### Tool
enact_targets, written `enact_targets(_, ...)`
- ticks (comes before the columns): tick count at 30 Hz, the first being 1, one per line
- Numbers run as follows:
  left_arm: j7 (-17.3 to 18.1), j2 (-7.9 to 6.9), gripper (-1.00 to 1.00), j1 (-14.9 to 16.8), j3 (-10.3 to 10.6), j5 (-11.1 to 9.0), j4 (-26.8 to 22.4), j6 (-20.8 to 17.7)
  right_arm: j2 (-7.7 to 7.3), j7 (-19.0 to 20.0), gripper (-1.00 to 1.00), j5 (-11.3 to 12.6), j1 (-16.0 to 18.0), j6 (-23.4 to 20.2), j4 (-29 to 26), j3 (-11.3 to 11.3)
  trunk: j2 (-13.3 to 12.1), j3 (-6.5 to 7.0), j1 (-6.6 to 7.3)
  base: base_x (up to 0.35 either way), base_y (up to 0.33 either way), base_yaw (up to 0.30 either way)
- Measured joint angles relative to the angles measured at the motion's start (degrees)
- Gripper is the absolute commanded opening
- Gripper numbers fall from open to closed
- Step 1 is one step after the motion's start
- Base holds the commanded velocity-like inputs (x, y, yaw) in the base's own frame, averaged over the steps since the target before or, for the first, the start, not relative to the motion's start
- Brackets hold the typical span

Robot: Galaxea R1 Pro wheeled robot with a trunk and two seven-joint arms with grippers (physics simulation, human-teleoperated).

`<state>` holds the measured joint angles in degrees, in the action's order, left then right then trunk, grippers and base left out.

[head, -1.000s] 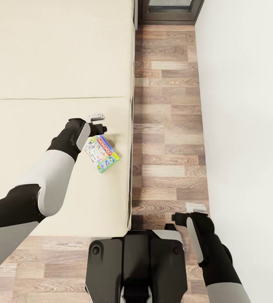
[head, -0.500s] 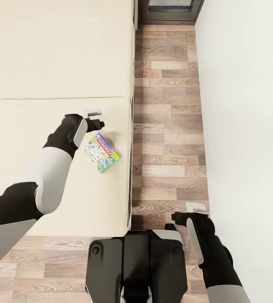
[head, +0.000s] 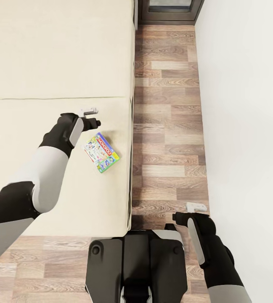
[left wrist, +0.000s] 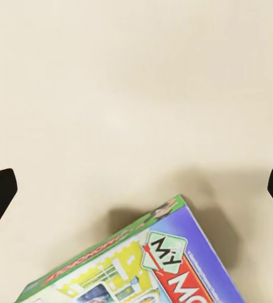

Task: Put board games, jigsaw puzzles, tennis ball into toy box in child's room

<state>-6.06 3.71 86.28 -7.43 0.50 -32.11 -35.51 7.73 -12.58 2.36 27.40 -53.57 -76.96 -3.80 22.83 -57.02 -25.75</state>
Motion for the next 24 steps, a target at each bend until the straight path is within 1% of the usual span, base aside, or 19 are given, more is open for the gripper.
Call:
enact_targets(14,0.0,-0.08,1.0,0.0,0.0,0.0,0.0,0.0,0.08,-0.2,1.0,0.0,0.0,0.0,0.0,0.1,0.0,0.01,0.0,0.0,0.0,0.0)
enact_targets(24,-0.1,0.0,1.0,0.0,0.2,0.1,0.0,0.0,0.06,-0.2,1.0,0.0,0.0,0.0,0.0,0.0,0.0,-0.64,0.0,0.0,0.0,0.0)
